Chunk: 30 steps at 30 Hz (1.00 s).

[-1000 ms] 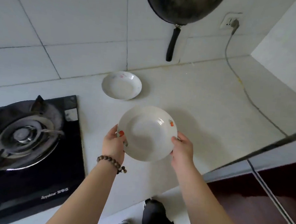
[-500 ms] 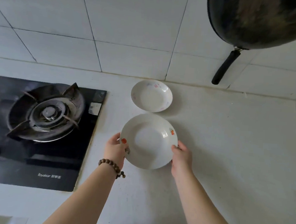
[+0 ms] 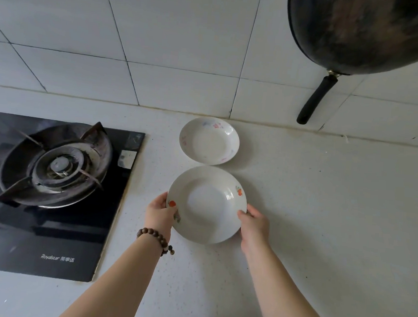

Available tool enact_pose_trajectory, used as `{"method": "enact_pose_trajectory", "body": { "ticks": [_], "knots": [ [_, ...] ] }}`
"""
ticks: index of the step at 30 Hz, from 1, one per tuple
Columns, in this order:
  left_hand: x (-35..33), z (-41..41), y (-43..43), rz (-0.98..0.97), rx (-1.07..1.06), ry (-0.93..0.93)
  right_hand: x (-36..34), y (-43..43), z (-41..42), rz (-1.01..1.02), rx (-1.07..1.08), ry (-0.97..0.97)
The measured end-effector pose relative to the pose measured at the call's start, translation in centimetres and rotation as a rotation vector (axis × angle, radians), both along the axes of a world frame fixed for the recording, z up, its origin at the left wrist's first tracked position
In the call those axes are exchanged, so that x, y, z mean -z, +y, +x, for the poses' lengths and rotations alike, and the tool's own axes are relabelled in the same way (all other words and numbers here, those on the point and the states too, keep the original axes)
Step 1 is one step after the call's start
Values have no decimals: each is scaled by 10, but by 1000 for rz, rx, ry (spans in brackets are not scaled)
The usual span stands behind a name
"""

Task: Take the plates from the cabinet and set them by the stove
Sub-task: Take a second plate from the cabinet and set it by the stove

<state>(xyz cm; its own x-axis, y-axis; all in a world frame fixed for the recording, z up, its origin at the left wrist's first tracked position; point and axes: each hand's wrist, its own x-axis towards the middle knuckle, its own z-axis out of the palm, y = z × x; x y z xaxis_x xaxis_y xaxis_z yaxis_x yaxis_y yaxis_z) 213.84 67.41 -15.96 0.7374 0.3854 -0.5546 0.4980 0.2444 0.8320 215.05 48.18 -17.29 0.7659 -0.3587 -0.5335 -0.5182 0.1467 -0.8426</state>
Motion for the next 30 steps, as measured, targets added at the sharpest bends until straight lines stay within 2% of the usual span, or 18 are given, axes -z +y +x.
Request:
{"method": "enact_pose_trajectory", "body": {
  "ticks": [7,12,14,17,19,23,30],
  "knots": [
    [-2,5,4,-10,-23,28,7,-1,6,-51,-12,25],
    [-4,8,11,-36,-71,33,-7,-2,9,-232,6,2],
    [-8,8,17,-48,-109,-9,-15,-1,11,-308,-8,-64],
    [-17,4,30,-64,-151,-68,-28,13,17,-315,-82,-210],
    [-24,-2,41,-39,-183,-109,-35,29,20,-286,-148,-290],
    [-37,-23,68,51,-272,-179,-45,72,19,-94,-339,-355],
    [-49,-91,127,133,-535,-233,-53,167,-5,123,-668,-351]
  ]
}}
